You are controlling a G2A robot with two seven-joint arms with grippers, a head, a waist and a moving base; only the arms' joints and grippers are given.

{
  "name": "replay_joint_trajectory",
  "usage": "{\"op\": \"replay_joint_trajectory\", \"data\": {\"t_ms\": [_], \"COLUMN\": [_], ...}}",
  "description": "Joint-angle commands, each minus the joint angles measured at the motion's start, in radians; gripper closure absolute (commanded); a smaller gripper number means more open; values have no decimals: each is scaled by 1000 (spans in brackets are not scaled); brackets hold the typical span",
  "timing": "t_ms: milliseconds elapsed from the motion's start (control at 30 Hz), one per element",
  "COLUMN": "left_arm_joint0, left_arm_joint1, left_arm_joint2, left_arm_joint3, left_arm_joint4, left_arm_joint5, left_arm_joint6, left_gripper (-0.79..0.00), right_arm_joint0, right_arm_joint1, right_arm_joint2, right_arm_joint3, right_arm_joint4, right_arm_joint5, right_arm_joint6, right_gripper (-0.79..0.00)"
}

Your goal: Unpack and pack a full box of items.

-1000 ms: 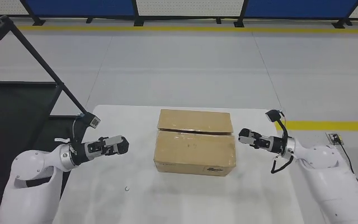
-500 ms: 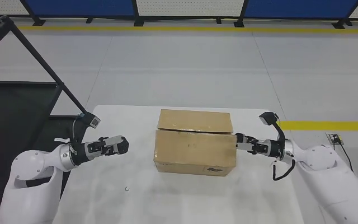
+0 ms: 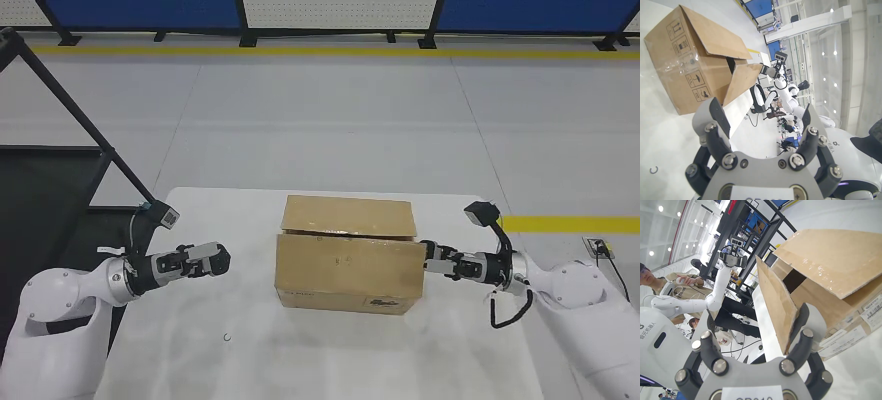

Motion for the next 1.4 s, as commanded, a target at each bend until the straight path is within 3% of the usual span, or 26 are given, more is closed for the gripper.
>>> {"op": "replay_joint_trajectory", "data": {"t_ms": [0, 400, 567, 800, 1100, 1367], "left_arm_joint0": [0, -7, 21, 32, 22, 7], "left_arm_joint1": [0, -2, 1, 8, 18, 21], "left_arm_joint2": [0, 15, 22, 14, 94, 173], "left_arm_joint3": [0, -34, -72, -77, -103, -73], "left_arm_joint4": [0, 18, 24, -9, -16, -45], "left_arm_joint5": [0, -14, -22, -20, -40, -49], "left_arm_joint6": [0, 43, 92, 154, 35, -18], "left_gripper": [-785, -785, -785, -785, -785, -785], "right_arm_joint0": [0, 0, -23, -49, -146, -187], "right_arm_joint1": [0, 0, -3, 6, 70, 115], "right_arm_joint2": [0, 0, 5, 18, 39, -5], "right_arm_joint3": [0, 0, -47, -130, -313, -333], "right_arm_joint4": [0, 0, -21, 31, 26, -22], "right_arm_joint5": [0, 0, 20, 14, 51, 25], "right_arm_joint6": [0, 0, -57, 14, 51, 25], "right_gripper": [-785, -785, -785, -785, -785, -785]}}
